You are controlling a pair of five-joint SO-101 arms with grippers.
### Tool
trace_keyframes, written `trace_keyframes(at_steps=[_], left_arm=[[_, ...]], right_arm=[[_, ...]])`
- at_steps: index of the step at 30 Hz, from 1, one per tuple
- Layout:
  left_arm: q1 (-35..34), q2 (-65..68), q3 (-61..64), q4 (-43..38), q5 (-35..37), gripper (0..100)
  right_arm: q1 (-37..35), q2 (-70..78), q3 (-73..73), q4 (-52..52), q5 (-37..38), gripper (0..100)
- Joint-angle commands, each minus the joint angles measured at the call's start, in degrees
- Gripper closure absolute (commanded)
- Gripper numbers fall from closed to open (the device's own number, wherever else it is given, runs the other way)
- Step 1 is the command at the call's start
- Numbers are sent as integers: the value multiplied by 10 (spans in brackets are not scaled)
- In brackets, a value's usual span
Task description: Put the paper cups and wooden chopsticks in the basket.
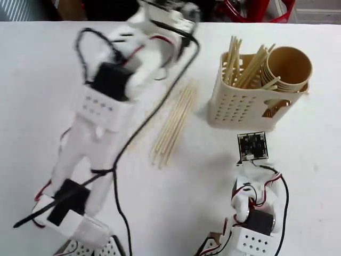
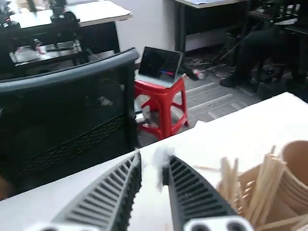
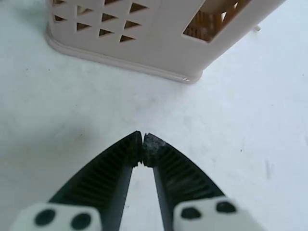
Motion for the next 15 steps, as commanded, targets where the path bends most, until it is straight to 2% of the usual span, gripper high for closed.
trace_keyframes(at_steps=[1, 7, 11, 15], left_arm=[[-43, -2, 43, 61, -63, 906], [-89, 136, 179, 29, -149, 885], [-97, 247, 170, 18, -175, 799], [-89, 320, 120, 53, -203, 822]], right_arm=[[-2, -7, 4, 2, 5, 981], [-2, -7, 4, 9, 7, 981], [-1, -7, 4, 9, 7, 981], [-1, -7, 4, 9, 18, 981]])
